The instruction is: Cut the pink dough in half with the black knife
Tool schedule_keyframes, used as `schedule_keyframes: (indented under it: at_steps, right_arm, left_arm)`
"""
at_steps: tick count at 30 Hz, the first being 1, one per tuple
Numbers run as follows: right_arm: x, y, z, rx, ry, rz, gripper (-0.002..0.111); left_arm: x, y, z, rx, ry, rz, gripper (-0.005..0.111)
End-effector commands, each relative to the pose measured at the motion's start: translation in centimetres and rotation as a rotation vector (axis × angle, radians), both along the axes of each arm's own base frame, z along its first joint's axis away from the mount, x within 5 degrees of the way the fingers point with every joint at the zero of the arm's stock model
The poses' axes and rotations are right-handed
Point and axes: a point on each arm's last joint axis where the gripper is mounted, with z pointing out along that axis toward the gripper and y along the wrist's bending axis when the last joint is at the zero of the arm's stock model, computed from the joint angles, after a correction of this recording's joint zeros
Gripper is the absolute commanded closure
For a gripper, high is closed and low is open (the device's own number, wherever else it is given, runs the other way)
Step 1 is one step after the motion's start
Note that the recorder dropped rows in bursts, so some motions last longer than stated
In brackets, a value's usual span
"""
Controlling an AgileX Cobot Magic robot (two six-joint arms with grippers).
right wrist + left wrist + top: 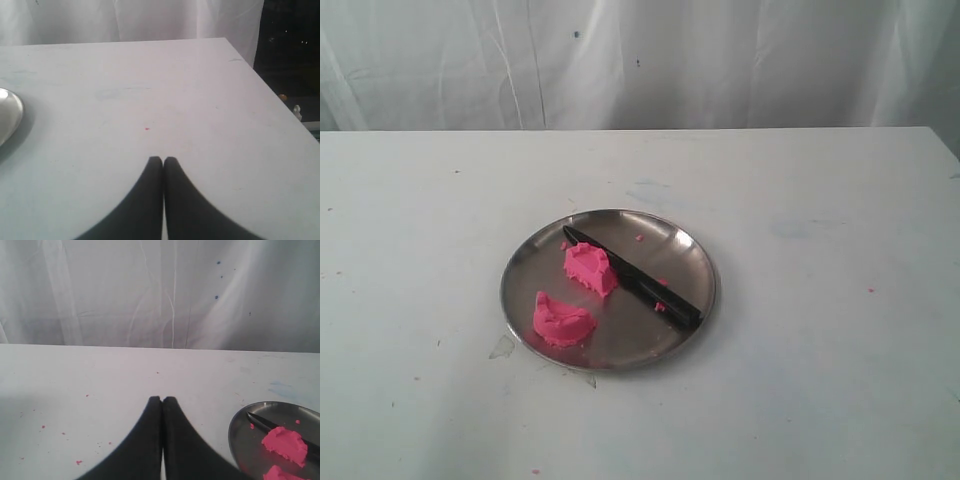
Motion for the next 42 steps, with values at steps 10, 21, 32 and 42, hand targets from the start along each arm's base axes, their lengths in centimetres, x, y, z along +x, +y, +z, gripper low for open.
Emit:
schedule_keyframes:
  at_steps: [10,21,32,42]
  right_arm:
    - [0.0,0.0,0.0,0.005,-0.001,0.003,0.108]
    - [0.0,0.0,0.0,0.005,-0.001,0.003,0.108]
    - [0.0,0.1,0.0,0.008,-0.001,0.003,0.108]
    - [0.0,0.1,0.0,0.008,-0.001,0.014,0.108]
  left_arm:
    - [0.0,0.0,0.0,-0.007,-0.001,-0.002,0.107]
    - [-1.1,0.8,-12.4,0.033,0.096,0.087,0.107]
    - [-1.8,0.1,-14.6,-0.018,0.352,0.019,0.107]
    - [-1.8,0.1,-14.6,-0.018,0.352,0.019,0.107]
